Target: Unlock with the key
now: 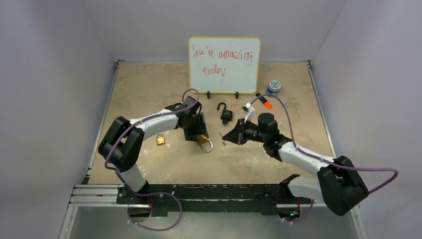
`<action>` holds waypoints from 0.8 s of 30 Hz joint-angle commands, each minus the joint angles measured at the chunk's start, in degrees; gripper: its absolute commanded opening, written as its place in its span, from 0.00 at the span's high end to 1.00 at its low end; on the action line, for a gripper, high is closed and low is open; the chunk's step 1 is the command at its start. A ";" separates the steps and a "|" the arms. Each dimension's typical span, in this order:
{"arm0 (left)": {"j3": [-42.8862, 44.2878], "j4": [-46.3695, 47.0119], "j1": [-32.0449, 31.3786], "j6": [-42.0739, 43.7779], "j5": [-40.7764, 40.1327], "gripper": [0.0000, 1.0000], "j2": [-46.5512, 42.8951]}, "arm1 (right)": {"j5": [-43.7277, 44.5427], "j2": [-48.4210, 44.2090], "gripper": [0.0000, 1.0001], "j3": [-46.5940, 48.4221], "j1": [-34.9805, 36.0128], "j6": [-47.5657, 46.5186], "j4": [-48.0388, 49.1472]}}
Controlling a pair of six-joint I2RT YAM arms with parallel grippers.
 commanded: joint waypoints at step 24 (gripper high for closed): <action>-3.53 11.70 -5.54 1.82 6.12 0.50 -2.66 | 0.52 -1.00 1.00 0.11 -1.34 -4.00 -3.84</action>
